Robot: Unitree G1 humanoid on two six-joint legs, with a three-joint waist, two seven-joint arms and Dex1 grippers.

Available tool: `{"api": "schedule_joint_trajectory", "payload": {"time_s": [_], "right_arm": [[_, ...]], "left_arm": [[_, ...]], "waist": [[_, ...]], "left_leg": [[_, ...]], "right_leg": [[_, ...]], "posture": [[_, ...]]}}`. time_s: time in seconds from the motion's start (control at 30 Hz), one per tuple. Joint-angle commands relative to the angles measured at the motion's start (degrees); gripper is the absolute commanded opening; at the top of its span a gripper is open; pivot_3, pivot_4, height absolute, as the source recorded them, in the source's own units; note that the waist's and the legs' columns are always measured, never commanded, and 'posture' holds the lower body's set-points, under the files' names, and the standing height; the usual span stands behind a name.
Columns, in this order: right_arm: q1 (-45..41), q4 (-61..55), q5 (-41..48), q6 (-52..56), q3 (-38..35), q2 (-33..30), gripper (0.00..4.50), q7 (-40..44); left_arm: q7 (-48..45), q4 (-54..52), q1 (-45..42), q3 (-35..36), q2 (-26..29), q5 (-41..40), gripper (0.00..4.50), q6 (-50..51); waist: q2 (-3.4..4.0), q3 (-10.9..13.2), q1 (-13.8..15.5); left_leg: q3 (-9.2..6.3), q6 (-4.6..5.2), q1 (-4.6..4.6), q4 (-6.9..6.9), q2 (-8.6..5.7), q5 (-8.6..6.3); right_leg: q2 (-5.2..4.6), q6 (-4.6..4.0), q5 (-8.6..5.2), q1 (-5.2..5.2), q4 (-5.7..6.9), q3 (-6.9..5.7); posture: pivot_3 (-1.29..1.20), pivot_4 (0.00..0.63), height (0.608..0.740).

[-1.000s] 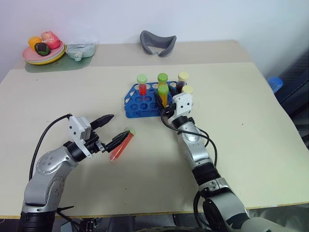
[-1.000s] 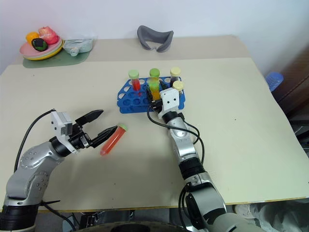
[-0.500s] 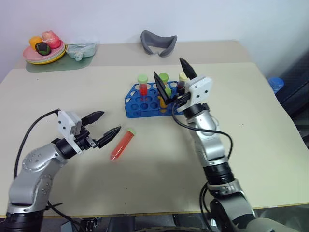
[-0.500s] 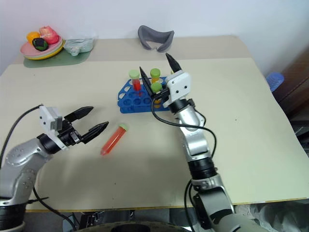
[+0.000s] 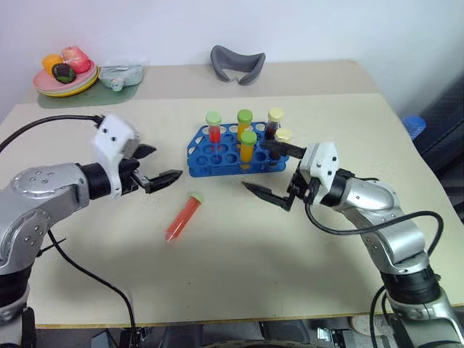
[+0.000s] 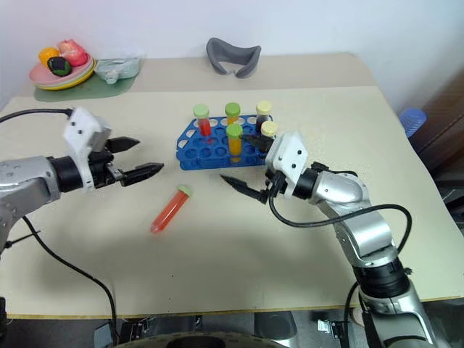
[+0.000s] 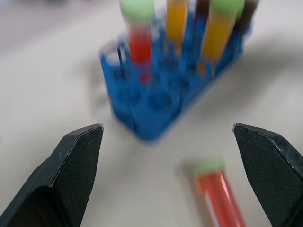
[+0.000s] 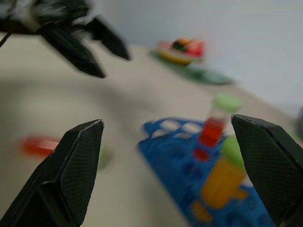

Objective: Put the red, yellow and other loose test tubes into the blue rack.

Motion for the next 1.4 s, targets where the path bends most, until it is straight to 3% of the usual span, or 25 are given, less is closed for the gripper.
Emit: {"api": "schedule_joint_trajectory", "payload": {"time_s": [0.03, 0.1, 0.2, 0.63, 0.77, 0.97, 1.33, 1.4], "right_arm": [[2.0, -4.6, 1.6, 2.6, 1.3, -4.7, 4.40, 5.6], [2.7, -4.7, 0.9, 2.6, 1.8, -5.8, 4.40, 6.7], [2.7, -4.5, 1.0, 3.0, 2.1, -5.5, 4.40, 6.8], [2.7, -6.0, 0.2, 4.4, 3.5, -3.2, 4.40, 4.8], [3.0, -6.6, 0.5, 4.9, 3.4, -3.1, 4.40, 4.2], [3.5, -7.3, 0.9, 5.5, 3.5, -3.2, 4.40, 4.0], [3.1, -7.3, 0.6, 5.3, 4.1, -2.6, 4.40, 4.3], [3.1, -7.3, 0.5, 5.2, 4.2, -2.4, 4.50, 4.2]], "left_arm": [[1.9, -0.2, -10.2, -7.4, 1.8, -2.4, 4.50, 18.3], [3.1, 1.3, -15.9, -12.8, 1.3, -4.1, 4.50, 25.5], [8.3, 3.4, -18.6, -18.2, 1.2, -7.6, 4.50, 26.5], [30.9, 9.7, -23.6, -27.9, -4.5, -20.0, 4.50, 26.5], [36.5, 12.6, -23.5, -28.1, -6.3, -25.1, 4.50, 26.5], [43.9, 12.9, -25.7, -33.0, -4.4, -29.6, 4.50, 26.5], [56.6, 16.2, -23.6, -32.7, -5.8, -38.6, 4.50, 26.5], [57.8, 16.4, -23.2, -32.6, -5.5, -39.1, 3.99, 26.5]], "waist": [[-0.15, 0.1, 0.2], [-0.26, 0.2, 0.3], [-0.25, 0.2, -0.2], [-0.34, 0.2, 0.6], [-0.34, 0.2, 0.6], [-0.34, 0.2, 0.7], [-0.34, 0.2, 1.4], [-0.34, 0.2, 1.4]], "left_leg": [[-0.02, 0.00, -0.02, 0.01, 0.00, 0.00], [-0.06, 0.00, -0.03, 0.06, -0.04, 0.00], [-0.05, 0.00, -0.04, 0.02, -0.05, 0.00], [-0.08, -0.02, -0.07, 0.07, -0.05, 0.01], [-0.09, -0.02, -0.07, 0.06, -0.05, 0.01], [-0.09, -0.02, -0.07, 0.07, -0.05, 0.01], [-0.08, -0.02, -0.07, 0.09, -0.06, 0.01], [-0.08, -0.02, -0.05, 0.08, -0.06, 0.01]], "right_leg": [[0.01, 0.00, 0.00, 0.01, 0.01, -0.01], [0.00, 0.01, 0.00, 0.07, -0.04, -0.04], [-0.01, 0.01, -0.01, 0.04, -0.06, -0.03], [-0.04, 0.00, -0.01, 0.00, -0.01, -0.02], [-0.04, 0.00, -0.01, 0.00, -0.01, -0.01], [-0.04, 0.00, -0.01, -0.01, 0.00, -0.01], [-0.06, 0.00, -0.01, 0.01, -0.01, -0.01], [-0.06, 0.00, -0.01, 0.01, -0.01, -0.01]], "posture": [[0.00, 0.150, 0.740], [0.00, 0.150, 0.740], [0.00, 0.150, 0.740], [0.00, 0.150, 0.740], [0.00, 0.150, 0.740], [0.00, 0.150, 0.740], [0.00, 0.150, 0.740], [0.00, 0.150, 0.740]]}}
